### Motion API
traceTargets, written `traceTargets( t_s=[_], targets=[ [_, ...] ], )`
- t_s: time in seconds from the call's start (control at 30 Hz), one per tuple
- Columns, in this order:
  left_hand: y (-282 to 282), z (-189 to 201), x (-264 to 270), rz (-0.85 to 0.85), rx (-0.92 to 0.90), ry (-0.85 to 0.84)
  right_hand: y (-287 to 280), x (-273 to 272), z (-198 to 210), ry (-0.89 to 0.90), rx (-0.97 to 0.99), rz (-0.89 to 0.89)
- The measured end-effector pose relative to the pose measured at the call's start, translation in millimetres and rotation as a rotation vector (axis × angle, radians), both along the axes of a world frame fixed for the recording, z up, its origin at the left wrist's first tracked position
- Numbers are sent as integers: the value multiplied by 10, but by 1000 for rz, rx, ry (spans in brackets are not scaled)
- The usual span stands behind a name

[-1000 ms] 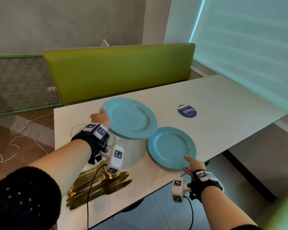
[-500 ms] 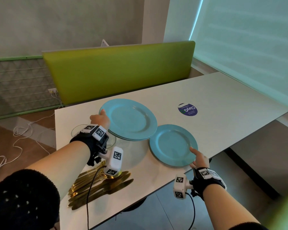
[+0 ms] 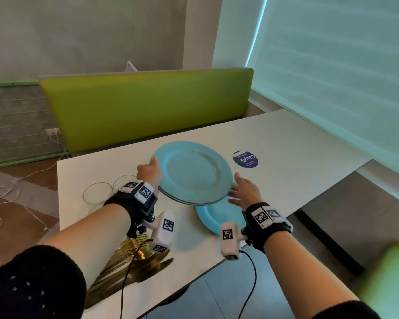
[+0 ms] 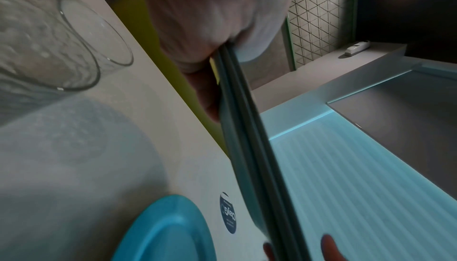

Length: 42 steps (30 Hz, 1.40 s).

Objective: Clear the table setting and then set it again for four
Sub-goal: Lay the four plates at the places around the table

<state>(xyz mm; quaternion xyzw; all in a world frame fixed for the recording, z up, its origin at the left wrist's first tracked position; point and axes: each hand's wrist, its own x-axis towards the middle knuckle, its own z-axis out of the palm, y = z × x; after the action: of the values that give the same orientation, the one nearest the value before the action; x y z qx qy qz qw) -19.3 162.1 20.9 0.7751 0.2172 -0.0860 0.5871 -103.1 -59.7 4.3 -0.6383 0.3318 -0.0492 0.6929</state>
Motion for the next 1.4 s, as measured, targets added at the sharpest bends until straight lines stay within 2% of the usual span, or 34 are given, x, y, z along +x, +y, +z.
traceTargets(
  t_s=[0.23, 0.67, 0.97, 1.2, 1.4],
  targets=[
    [-228, 10, 39, -63, -147, -11, -31, 32, 121, -24, -118, -106],
    [-913, -132, 43, -212, -189, -45, -600, -274, 71, 26, 19, -214],
    [-1524, -112, 340, -262, -111, -27, -1225, 6, 56, 32, 124, -180],
    [-2072, -105, 592, -190, -43, -57, -1873, 367, 37, 29, 161, -244],
    [-2204, -139, 797, -43, -43, -72, -2411, 469, -106, 37, 200, -421]
  ],
)
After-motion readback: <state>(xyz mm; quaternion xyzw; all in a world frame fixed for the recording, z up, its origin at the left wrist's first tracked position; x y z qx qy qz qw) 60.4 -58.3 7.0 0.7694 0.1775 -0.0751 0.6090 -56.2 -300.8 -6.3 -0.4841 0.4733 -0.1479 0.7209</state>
